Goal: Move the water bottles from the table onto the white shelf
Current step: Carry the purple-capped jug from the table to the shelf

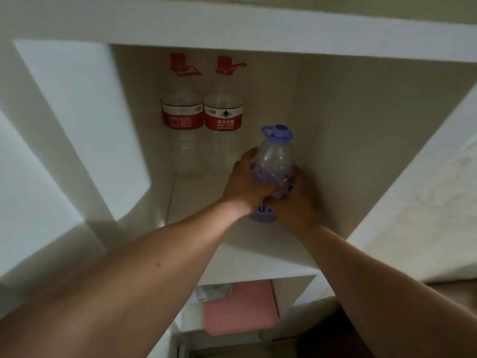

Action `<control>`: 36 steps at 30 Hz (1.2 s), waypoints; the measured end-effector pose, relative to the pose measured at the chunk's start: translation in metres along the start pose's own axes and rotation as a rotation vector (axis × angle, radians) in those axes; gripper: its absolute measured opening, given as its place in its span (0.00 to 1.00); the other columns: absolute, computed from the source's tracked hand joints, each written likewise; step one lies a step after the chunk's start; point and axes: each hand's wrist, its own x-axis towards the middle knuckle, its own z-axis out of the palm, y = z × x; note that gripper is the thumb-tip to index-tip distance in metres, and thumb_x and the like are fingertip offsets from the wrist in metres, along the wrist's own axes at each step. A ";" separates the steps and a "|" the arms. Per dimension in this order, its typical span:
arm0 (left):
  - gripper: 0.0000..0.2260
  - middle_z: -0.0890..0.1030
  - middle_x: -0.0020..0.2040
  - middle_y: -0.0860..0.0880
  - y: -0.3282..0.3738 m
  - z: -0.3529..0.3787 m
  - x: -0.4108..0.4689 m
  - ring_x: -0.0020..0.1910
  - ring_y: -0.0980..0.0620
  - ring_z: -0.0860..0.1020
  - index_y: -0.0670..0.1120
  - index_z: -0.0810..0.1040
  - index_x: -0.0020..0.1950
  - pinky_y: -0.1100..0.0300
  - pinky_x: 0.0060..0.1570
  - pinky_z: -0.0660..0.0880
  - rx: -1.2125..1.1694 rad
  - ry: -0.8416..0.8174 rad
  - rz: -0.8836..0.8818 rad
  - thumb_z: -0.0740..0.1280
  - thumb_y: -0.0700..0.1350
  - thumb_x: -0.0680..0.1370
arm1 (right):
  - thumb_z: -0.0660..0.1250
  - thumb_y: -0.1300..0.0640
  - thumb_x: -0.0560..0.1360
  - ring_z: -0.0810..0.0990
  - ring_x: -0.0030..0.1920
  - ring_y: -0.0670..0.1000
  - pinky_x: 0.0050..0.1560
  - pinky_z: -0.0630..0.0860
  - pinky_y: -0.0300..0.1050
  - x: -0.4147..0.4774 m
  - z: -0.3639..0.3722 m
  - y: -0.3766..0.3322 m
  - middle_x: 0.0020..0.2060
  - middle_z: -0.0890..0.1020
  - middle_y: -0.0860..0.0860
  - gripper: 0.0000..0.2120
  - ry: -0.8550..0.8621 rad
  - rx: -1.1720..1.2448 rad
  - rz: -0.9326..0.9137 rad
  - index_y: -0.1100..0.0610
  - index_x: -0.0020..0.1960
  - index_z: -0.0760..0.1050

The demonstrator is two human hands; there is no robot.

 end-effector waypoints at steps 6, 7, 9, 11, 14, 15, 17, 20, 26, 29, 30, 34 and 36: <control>0.38 0.76 0.67 0.54 -0.048 0.015 0.007 0.63 0.54 0.79 0.53 0.67 0.77 0.51 0.62 0.80 0.130 0.208 0.020 0.79 0.59 0.72 | 0.76 0.37 0.67 0.86 0.52 0.51 0.54 0.85 0.59 0.017 0.039 0.047 0.53 0.84 0.43 0.21 0.141 0.030 0.101 0.27 0.57 0.73; 0.32 0.76 0.66 0.51 -0.061 0.016 0.004 0.61 0.51 0.79 0.53 0.69 0.74 0.49 0.60 0.80 0.204 0.242 0.045 0.77 0.58 0.75 | 0.75 0.36 0.68 0.86 0.53 0.53 0.55 0.85 0.61 0.024 0.048 0.057 0.55 0.84 0.46 0.23 0.156 0.040 0.112 0.30 0.61 0.73; 0.21 0.76 0.64 0.51 -0.084 0.017 0.001 0.60 0.52 0.78 0.53 0.71 0.71 0.46 0.59 0.80 0.257 0.208 0.078 0.73 0.53 0.80 | 0.74 0.38 0.71 0.86 0.57 0.55 0.57 0.84 0.61 0.038 0.060 0.067 0.61 0.83 0.49 0.30 0.149 0.008 0.094 0.41 0.71 0.72; 0.21 0.76 0.69 0.52 -0.100 0.017 0.004 0.64 0.54 0.77 0.53 0.71 0.75 0.49 0.64 0.78 0.287 0.174 0.067 0.71 0.49 0.83 | 0.73 0.37 0.73 0.85 0.59 0.53 0.58 0.83 0.57 0.055 0.069 0.077 0.64 0.83 0.49 0.32 0.149 0.001 0.091 0.45 0.74 0.73; 0.27 0.73 0.77 0.53 -0.106 0.016 0.013 0.72 0.52 0.76 0.54 0.64 0.83 0.56 0.71 0.73 0.358 0.133 -0.005 0.68 0.48 0.85 | 0.69 0.34 0.74 0.85 0.58 0.52 0.56 0.84 0.54 0.076 0.074 0.082 0.61 0.86 0.49 0.32 0.147 -0.055 0.068 0.46 0.74 0.76; 0.30 0.72 0.79 0.52 -0.107 0.017 0.015 0.73 0.51 0.75 0.55 0.62 0.85 0.55 0.73 0.72 0.381 0.119 -0.026 0.68 0.49 0.84 | 0.69 0.34 0.75 0.85 0.58 0.54 0.55 0.83 0.52 0.081 0.074 0.083 0.61 0.86 0.50 0.31 0.139 -0.075 0.062 0.47 0.73 0.76; 0.33 0.69 0.82 0.52 -0.108 0.020 0.017 0.77 0.49 0.73 0.56 0.57 0.86 0.52 0.76 0.69 0.472 0.091 -0.037 0.68 0.50 0.84 | 0.70 0.38 0.78 0.85 0.58 0.57 0.52 0.78 0.46 0.088 0.077 0.085 0.61 0.86 0.53 0.27 0.116 -0.130 0.073 0.48 0.73 0.76; 0.36 0.61 0.86 0.53 -0.108 0.023 0.019 0.82 0.51 0.63 0.57 0.49 0.87 0.53 0.82 0.57 0.675 0.046 -0.059 0.65 0.54 0.84 | 0.67 0.37 0.81 0.84 0.62 0.58 0.55 0.78 0.47 0.095 0.081 0.090 0.65 0.83 0.53 0.27 0.108 -0.224 0.103 0.43 0.77 0.72; 0.36 0.64 0.83 0.52 -0.107 0.025 0.034 0.82 0.46 0.59 0.57 0.42 0.87 0.50 0.80 0.51 0.880 0.059 -0.161 0.59 0.59 0.85 | 0.62 0.32 0.81 0.83 0.57 0.61 0.53 0.80 0.52 0.110 0.085 0.096 0.58 0.79 0.57 0.29 0.106 -0.384 0.111 0.38 0.81 0.66; 0.36 0.63 0.84 0.51 -0.105 0.029 0.039 0.82 0.46 0.58 0.56 0.41 0.87 0.50 0.80 0.51 0.915 0.065 -0.169 0.58 0.59 0.85 | 0.60 0.30 0.81 0.82 0.58 0.61 0.53 0.79 0.52 0.112 0.085 0.095 0.59 0.78 0.58 0.31 0.116 -0.449 0.136 0.38 0.82 0.64; 0.36 0.63 0.84 0.51 -0.105 0.030 0.038 0.82 0.46 0.58 0.55 0.41 0.87 0.49 0.80 0.51 0.915 0.065 -0.172 0.58 0.59 0.85 | 0.60 0.30 0.82 0.82 0.59 0.61 0.53 0.78 0.51 0.112 0.084 0.095 0.60 0.77 0.58 0.32 0.109 -0.463 0.141 0.38 0.83 0.63; 0.38 0.67 0.82 0.50 -0.106 0.028 0.040 0.81 0.45 0.61 0.56 0.43 0.87 0.49 0.79 0.54 0.871 0.088 -0.150 0.61 0.60 0.83 | 0.64 0.30 0.80 0.81 0.66 0.61 0.59 0.78 0.51 0.109 0.083 0.093 0.69 0.78 0.57 0.38 0.098 -0.392 0.145 0.44 0.84 0.61; 0.39 0.70 0.81 0.51 -0.107 0.025 0.039 0.79 0.46 0.65 0.57 0.48 0.87 0.49 0.79 0.57 0.767 0.107 -0.116 0.64 0.60 0.82 | 0.68 0.30 0.77 0.79 0.70 0.59 0.65 0.78 0.52 0.105 0.078 0.092 0.73 0.78 0.55 0.44 0.073 -0.292 0.158 0.48 0.85 0.59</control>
